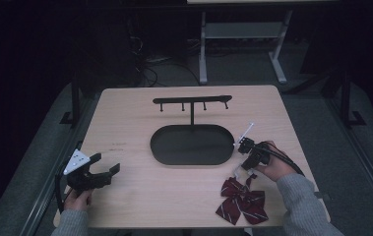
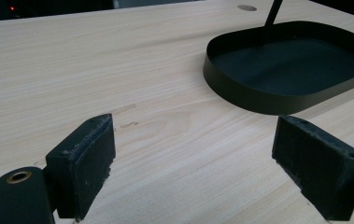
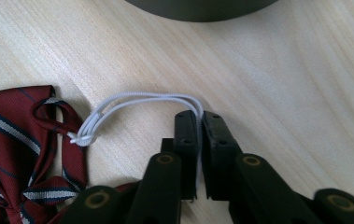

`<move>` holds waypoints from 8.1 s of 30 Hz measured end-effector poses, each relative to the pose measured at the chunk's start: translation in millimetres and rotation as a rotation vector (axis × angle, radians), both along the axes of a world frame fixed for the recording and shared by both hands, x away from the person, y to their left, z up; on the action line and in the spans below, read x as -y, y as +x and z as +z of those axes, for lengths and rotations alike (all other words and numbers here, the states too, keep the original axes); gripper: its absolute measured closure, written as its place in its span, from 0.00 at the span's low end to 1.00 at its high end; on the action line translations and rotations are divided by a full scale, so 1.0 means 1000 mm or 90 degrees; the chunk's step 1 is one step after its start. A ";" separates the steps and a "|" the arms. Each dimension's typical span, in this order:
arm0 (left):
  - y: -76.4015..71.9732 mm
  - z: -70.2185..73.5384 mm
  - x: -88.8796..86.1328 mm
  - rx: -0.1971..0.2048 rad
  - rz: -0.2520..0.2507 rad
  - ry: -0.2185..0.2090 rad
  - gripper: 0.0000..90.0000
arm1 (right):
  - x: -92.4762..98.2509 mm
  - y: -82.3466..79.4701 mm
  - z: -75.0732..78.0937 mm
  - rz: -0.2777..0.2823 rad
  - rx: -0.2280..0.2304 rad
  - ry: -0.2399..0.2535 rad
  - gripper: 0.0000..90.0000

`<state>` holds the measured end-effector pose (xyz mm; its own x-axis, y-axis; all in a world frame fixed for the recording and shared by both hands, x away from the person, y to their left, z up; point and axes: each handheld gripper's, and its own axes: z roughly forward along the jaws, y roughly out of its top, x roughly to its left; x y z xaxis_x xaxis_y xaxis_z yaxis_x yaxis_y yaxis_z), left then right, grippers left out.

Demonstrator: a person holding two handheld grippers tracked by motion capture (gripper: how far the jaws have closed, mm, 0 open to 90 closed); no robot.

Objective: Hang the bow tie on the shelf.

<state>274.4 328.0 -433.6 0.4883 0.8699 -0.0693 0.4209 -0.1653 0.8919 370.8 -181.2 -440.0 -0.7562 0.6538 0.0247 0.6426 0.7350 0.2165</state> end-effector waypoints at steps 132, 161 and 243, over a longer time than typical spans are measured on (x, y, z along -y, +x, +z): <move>0.002 0.002 -0.004 0.012 0.010 0.016 0.14 | -0.081 0.008 0.160 0.196 0.102 0.109 0.97; 0.004 0.002 -0.013 0.013 0.023 0.006 0.14 | -0.101 0.050 0.191 0.184 0.103 0.073 0.97; 0.003 0.003 -0.023 0.013 0.041 -0.018 0.14 | -0.104 0.108 0.173 0.104 0.066 0.042 0.92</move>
